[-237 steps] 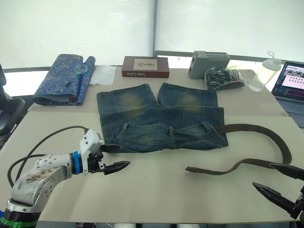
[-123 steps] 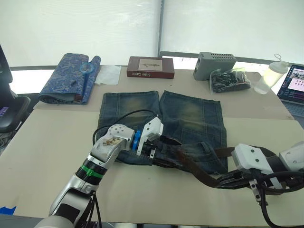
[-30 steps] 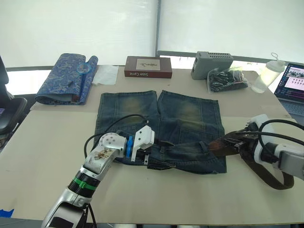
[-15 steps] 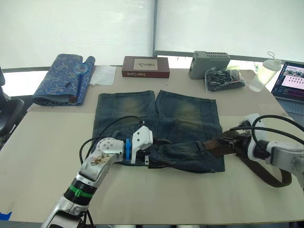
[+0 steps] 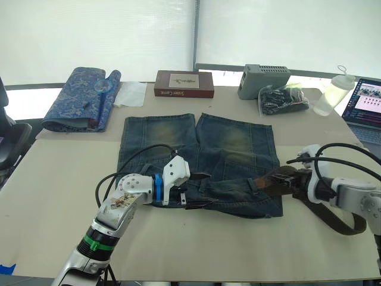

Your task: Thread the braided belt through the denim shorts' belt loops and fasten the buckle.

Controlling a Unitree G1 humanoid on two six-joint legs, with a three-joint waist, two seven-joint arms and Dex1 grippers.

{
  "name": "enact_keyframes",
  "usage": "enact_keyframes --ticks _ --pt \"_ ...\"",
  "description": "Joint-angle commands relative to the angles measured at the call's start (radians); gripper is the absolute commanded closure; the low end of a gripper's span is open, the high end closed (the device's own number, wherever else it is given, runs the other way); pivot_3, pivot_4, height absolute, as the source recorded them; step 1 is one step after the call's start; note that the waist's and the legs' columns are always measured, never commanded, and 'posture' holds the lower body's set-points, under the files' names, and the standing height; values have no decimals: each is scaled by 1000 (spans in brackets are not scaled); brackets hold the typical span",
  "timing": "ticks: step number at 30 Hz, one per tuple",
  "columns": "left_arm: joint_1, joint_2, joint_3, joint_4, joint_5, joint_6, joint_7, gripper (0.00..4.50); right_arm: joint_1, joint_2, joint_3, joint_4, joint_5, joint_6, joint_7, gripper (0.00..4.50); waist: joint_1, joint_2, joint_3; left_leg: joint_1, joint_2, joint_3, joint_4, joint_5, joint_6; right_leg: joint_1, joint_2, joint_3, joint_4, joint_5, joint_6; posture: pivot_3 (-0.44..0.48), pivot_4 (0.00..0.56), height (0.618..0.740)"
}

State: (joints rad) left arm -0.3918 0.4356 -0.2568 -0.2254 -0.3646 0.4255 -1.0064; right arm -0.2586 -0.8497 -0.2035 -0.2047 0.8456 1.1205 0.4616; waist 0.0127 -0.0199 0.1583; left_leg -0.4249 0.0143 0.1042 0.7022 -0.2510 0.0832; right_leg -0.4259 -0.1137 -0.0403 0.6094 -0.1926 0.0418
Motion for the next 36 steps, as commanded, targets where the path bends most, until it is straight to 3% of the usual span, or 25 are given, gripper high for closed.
enact_keyframes --ticks 1,12,17,21,26,36 --pt "-17 -3 3 -23 -13 12 5 556 -5 44 24 -5 -15 5 8 4500 0 0 0 0 0 0 0 0 0 0 0 0 0 0 0 0 150 740" --pt "-25 -23 -16 0 -8 91 28 556 -24 259 -18 -3 26 93 -53 4500 -2 0 0 0 0 0 0 0 0 0 1 0 1 0 0 0 150 740" --pt "-33 -40 -16 16 -22 142 43 556 -21 368 -117 -10 106 154 -106 4500 -4 0 0 1 0 0 -1 0 0 0 1 0 1 0 0 0 150 740" --pt "-45 -84 36 19 -120 299 82 556 -33 492 -292 -1 288 184 -208 4500 -4 0 0 0 0 0 -2 1 -1 -1 1 0 1 0 0 0 150 740" --pt "-69 -126 100 41 -208 423 139 556 6 538 -367 -48 484 170 -305 4500 -4 1 0 1 0 0 -3 1 -1 -1 1 0 1 1 1 0 150 740" --pt "-162 -243 209 150 -355 643 254 556 98 504 -287 -145 647 77 -396 4500 -8 1 0 1 0 -1 -3 1 -1 0 1 0 1 1 2 0 150 740"
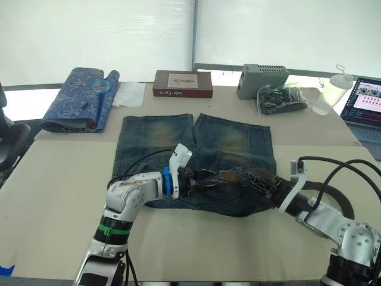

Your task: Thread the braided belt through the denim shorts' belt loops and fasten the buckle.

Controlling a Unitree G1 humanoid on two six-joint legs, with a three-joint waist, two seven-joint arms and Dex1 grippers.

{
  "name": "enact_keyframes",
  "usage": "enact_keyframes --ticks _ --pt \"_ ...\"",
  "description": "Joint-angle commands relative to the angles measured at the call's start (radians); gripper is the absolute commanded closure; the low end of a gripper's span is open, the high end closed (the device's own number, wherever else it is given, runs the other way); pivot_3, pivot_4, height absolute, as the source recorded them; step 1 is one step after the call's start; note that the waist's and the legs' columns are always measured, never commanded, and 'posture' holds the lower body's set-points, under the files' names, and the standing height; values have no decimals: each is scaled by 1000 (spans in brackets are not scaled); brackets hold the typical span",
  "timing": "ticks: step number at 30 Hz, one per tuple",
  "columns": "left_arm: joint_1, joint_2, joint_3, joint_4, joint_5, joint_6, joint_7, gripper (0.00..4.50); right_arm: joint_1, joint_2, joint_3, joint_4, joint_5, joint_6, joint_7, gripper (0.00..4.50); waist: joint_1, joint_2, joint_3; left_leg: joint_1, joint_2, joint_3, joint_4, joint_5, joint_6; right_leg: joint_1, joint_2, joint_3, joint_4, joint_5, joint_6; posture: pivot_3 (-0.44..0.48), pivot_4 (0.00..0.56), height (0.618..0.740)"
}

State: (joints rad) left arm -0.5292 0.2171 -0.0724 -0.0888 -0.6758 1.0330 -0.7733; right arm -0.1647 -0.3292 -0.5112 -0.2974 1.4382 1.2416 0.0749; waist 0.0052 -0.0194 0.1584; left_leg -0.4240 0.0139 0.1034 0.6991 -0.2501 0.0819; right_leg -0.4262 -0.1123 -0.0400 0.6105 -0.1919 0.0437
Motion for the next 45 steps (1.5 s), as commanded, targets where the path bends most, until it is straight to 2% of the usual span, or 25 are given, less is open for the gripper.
enact_keyframes --ticks 1,2,5,10,11,12,14,15,18,20,22,24,26,28,33,36,40,42,45 --pt "-31 -36 30 25 -53 48 29 556 7 -23 31 -57 56 -53 -10 4500 -1 0 0 0 0 0 0 0 0 0 0 0 0 0 0 0 150 740" --pt "-34 -43 32 33 -60 57 33 556 10 -30 40 -59 59 -63 -12 4500 -1 0 0 0 0 0 0 0 0 0 0 0 0 0 0 0 150 740" --pt "-38 -57 32 52 -62 52 36 1371 24 -50 60 -69 83 -90 -20 4500 -1 0 0 0 0 0 0 0 0 0 0 0 0 0 0 0 150 740" --pt "-44 -76 60 68 -90 65 46 3830 51 -91 92 -88 86 -130 -30 4500 1 0 0 0 0 0 0 0 0 0 0 0 0 0 0 0 150 740" --pt "-44 -78 63 71 -95 68 49 4201 56 -105 101 -99 59 -141 -17 4500 1 0 0 0 0 0 0 0 0 0 0 0 0 0 0 0 150 740" --pt "-43 -80 65 75 -97 68 52 4389 61 -120 112 -112 22 -151 -5 4500 1 0 0 0 0 0 0 0 0 0 0 0 0 0 0 0 150 740" --pt "-42 -82 65 83 -97 64 57 4389 75 -149 132 -141 -30 -172 19 4500 3 0 0 0 0 0 0 0 0 0 0 0 0 0 0 0 150 740" --pt "-42 -82 63 86 -94 58 57 4500 86 -172 135 -170 -61 -183 25 3662 4 0 0 0 0 0 0 0 0 0 0 0 -1 0 0 0 150 740" --pt "-42 -87 71 96 -93 52 66 4500 143 -284 149 -317 -192 -220 72 2796 8 0 0 -1 0 0 0 0 0 -1 0 0 -1 0 0 0 150 740" --pt "-47 -92 88 105 -101 57 78 4500 167 -333 104 -408 -210 -252 69 2796 8 0 0 -2 0 0 0 0 0 -1 0 0 -1 0 0 0 150 740" --pt "-48 -90 90 107 -100 57 77 4500 181 -410 94 -497 -313 -270 41 2796 7 0 0 -1 0 0 0 0 0 -1 0 0 -1 0 0 0 150 740" --pt "-50 -92 89 111 -96 54 78 4500 207 -510 133 -565 -405 -237 42 2796 7 0 0 -1 0 0 0 0 0 -1 -1 0 -1 0 0 0 150 740" --pt "-52 -96 87 115 -95 54 79 4500 227 -558 170 -583 -445 -211 34 2796 8 -2 0 -1 0 0 0 0 0 -1 -1 0 -1 -2 -4 0 150 740" --pt "-55 -98 84 119 -96 56 78 4500 222 -561 200 -564 -436 -187 25 2796 8 -2 1 -1 0 0 0 0 0 -1 0 0 -2 -2 -4 0 150 740" --pt "-64 -99 57 130 -85 49 62 4500 122 -563 367 -470 -572 -153 2 2796 8 -2 1 -1 -1 0 1 0 0 -1 -1 0 -2 -4 -7 0 150 740" --pt "-70 -98 50 135 -80 43 59 4500 87 -547 404 -427 -601 -127 10 2796 10 -2 1 -2 -1 0 1 0 0 -1 -1 0 -2 -4 -8 0 150 740" --pt "-63 -67 66 121 -89 56 60 4500 86 -545 403 -402 -657 -114 9 3858 10 -2 1 -2 -1 0 0 0 0 -1 -1 0 -2 -4 -7 0 150 740" --pt "-49 -11 100 108 -105 78 49 4500 122 -576 397 -410 -697 -113 24 4438 9 -2 1 -2 -1 0 0 0 0 -1 -1 0 -1 -4 -7 0 150 740" --pt "-38 51 138 110 -125 97 36 4500 172 -585 357 -420 -723 -112 43 4438 8 -2 1 -1 0 0 0 0 0 -1 -1 0 -1 -4 -7 0 150 740"
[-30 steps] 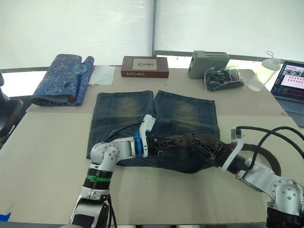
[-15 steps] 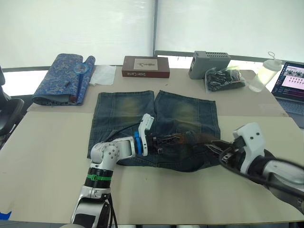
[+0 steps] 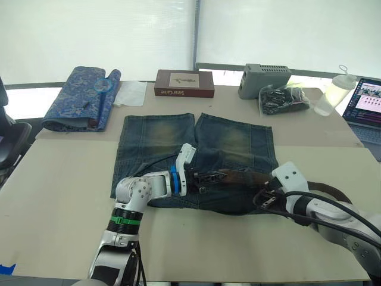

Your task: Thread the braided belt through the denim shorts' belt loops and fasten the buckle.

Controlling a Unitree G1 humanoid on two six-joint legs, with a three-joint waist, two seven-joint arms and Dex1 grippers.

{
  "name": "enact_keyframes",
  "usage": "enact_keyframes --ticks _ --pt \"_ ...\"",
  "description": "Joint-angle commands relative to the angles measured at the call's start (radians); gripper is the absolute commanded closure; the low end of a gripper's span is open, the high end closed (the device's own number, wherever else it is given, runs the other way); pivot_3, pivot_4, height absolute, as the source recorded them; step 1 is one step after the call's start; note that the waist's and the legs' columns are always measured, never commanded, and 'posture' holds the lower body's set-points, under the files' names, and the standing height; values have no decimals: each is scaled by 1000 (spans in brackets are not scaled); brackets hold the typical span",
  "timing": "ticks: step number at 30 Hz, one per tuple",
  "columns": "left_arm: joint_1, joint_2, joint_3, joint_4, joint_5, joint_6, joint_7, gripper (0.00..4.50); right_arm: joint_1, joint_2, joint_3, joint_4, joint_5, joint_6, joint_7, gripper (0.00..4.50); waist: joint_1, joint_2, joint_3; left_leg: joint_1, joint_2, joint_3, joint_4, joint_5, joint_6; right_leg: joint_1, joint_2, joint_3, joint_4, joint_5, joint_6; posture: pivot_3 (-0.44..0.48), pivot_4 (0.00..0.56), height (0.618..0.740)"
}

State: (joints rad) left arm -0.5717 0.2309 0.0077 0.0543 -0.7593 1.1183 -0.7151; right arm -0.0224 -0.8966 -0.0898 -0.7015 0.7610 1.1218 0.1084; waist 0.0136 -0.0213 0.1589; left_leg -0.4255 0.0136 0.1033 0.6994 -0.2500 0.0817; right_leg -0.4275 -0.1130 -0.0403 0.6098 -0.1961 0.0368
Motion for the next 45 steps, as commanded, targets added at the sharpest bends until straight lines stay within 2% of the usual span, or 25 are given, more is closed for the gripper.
enact_keyframes --ticks 1,6,10,12,14,15,16,20,22,25,29,34,37,40,41,45 --pt "6 49 66 -31 -46 16 -23 4500 45 -18 -86 -19 -48 9 17 4438 2 0 0 0 0 0 0 0 0 0 0 0 0 0 0 0 150 740" --pt "21 89 75 -44 -75 49 -39 4500 174 -59 -239 -38 -84 -36 121 4438 21 0 0 -1 -1 0 2 -1 1 1 -1 0 -1 0 1 0 150 740" --pt "18 65 60 -52 -95 65 -34 4500 219 -42 -361 -61 -2 -29 229 4438 26 0 0 -1 -1 0 2 -1 2 2 -1 0 -2 0 1 0 150 740" --pt "7 36 74 -42 -118 80 -18 4500 219 23 -468 -77 170 -12 272 3780 26 -1 1 0 -1 0 2 -1 2 2 -1 0 -2 0 1 0 150 740" --pt "-12 -3 106 -19 -148 100 11 4500 237 79 -555 -92 407 -26 265 3187 26 -1 1 0 0 -2 2 -1 1 2 -1 -1 -1 0 1 0 150 740" --pt "-20 -16 117 -10 -158 108 22 4500 247 95 -570 -91 501 -37 237 2833 25 -1 1 0 0 -3 2 -1 1 3 -1 -1 -1 3 6 0 150 740" --pt "-28 -31 128 -2 -170 116 31 4500 256 115 -553 -101 578 -51 199 2480 24 -1 1 0 0 -3 2 -1 1 3 0 -1 -1 3 7 0 150 740" --pt "-41 -49 120 -1 -181 130 37 4500 226 181 -412 -105 656 -96 31 2480 11 -2 1 1 0 -4 1 0 0 3 -1 0 -1 1 3 0 150 740" --pt "-45 -51 109 -9 -184 138 29 4500 156 278 -319 -68 678 -149 -105 2480 3 -2 1 1 0 -3 0 0 0 3 -1 0 -1 1 1 0 150 740" --pt "-49 -45 104 -9 -186 141 24 4500 78 368 -251 -21 700 -206 -219 2480 -1 -1 1 1 0 -3 0 0 -1 1 -1 1 0 0 0 0 150 740" --pt "-44 -25 87 -17 -180 136 11 4500 5 420 -193 17 746 -259 -283 2480 0 -1 1 0 -1 -3 -1 0 -1 1 0 0 0 2 4 0 150 740" --pt "-37 -19 88 -32 -190 134 15 4500 -33 413 -146 59 747 -267 -299 2480 0 -1 1 0 -1 -2 0 0 -1 1 0 0 0 3 5 0 150 740" --pt "-29 -18 92 -46 -194 137 21 4500 -51 417 -131 77 745 -280 -296 3221 -2 -1 1 1 -1 -2 -1 0 -1 1 0 0 0 2 5 0 150 740" --pt "-20 -14 91 -56 -192 134 22 4500 -61 419 -127 91 752 -293 -296 4290 -2 -1 1 1 0 -2 -1 0 -1 1 0 0 0 3 5 0 150 740" --pt "-16 -12 93 -62 -194 135 24 4500 -65 418 -123 94 748 -295 -296 4465 -2 -1 1 1 0 -2 -1 0 -1 1 0 0 0 3 5 0 150 740" --pt "3 4 81 -90 -177 114 24 4500 -84 418 -106 110 739 -300 -289 4465 -2 -1 1 1 0 -2 -2 1 -1 1 0 0 0 3 5 0 150 740"
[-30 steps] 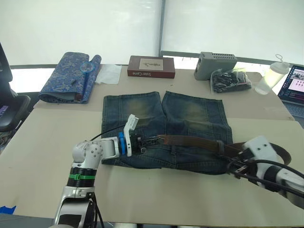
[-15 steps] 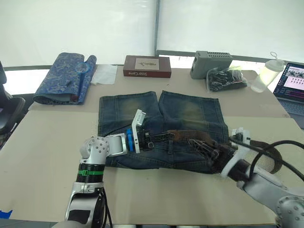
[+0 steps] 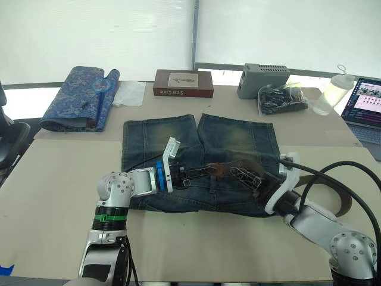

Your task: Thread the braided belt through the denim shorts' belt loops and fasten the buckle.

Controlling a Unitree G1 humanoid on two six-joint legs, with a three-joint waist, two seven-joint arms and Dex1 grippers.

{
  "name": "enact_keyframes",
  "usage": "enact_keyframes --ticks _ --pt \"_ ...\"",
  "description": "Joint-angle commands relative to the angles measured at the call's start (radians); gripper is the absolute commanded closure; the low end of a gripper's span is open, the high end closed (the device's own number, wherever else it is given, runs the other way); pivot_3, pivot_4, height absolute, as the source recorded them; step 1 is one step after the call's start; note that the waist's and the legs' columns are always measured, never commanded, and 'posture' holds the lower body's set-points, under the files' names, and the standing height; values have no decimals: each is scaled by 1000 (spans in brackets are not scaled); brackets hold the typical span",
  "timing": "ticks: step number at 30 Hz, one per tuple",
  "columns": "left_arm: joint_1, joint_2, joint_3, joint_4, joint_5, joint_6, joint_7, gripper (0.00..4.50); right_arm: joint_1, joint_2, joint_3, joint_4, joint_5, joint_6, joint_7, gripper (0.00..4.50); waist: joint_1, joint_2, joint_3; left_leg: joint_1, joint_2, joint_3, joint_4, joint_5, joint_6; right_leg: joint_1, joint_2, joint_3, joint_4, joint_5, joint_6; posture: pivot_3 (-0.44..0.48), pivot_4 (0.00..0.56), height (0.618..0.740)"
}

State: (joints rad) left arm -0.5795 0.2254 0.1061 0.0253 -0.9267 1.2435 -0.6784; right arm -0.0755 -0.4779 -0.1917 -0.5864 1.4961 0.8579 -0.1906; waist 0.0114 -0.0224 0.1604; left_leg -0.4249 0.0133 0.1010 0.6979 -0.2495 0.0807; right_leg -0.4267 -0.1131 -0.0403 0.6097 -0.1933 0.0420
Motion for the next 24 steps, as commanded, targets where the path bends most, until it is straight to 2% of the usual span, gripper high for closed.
enact_keyframes --ticks 1,4,5,6,7,9,11,16,24 --pt "14 13 -20 -66 -6 -17 -14 4500 -35 -1 0 -3 4 -37 12 4465 0 0 0 0 0 0 0 0 0 0 0 0 0 0 0 0 150 740" --pt "31 42 -35 -103 -2 -54 -51 4500 -46 -16 9 4 -8 -29 20 4465 0 0 0 0 0 0 0 0 0 0 0 0 0 0 -1 0 150 740" --pt "36 48 -26 -119 -19 -60 -63 3741 -49 -22 10 6 -12 -26 22 4500 0 0 0 0 0 0 0 0 0 0 0 0 0 0 -1 0 150 740" --pt "41 63 -26 -143 -13 -90 -79 3533 -50 -33 11 9 -18 -19 22 4500 0 0 0 0 0 0 0 0 0 0 0 0 0 -1 -1 0 150 740" --pt "49 83 -40 -167 15 -128 -92 3014 -49 -46 11 10 -26 -12 22 4500 0 0 0 0 0 0 -1 0 0 -1 0 0 0 -1 -2 0 150 740" --pt "112 198 -161 -240 193 -348 -209 2046 -29 -83 5 14 -47 6 19 4500 0 0 0 0 0 1 -1 0 0 -1 -1 0 0 -2 -3 0 150 740" --pt "158 267 -231 -262 300 -502 -282 1105 -8 -111 2 17 -65 15 16 4500 -1 1 0 2 0 3 -3 0 -1 -1 -1 1 0 -6 -11 0 150 740" --pt "212 326 -275 -205 432 -721 -355 1105 35 -150 -3 12 -72 20 1 4500 4 1 0 0 1 5 -4 0 -1 -4 -4 2 0 -6 -13 0 150 740" --pt "235 312 -312 -157 501 -813 -382 1105 19 -113 68 46 -133 34 -18 4500 1 1 0 0 1 7 -4 0 0 -5 -7 1 0 -5 -12 0 150 740"
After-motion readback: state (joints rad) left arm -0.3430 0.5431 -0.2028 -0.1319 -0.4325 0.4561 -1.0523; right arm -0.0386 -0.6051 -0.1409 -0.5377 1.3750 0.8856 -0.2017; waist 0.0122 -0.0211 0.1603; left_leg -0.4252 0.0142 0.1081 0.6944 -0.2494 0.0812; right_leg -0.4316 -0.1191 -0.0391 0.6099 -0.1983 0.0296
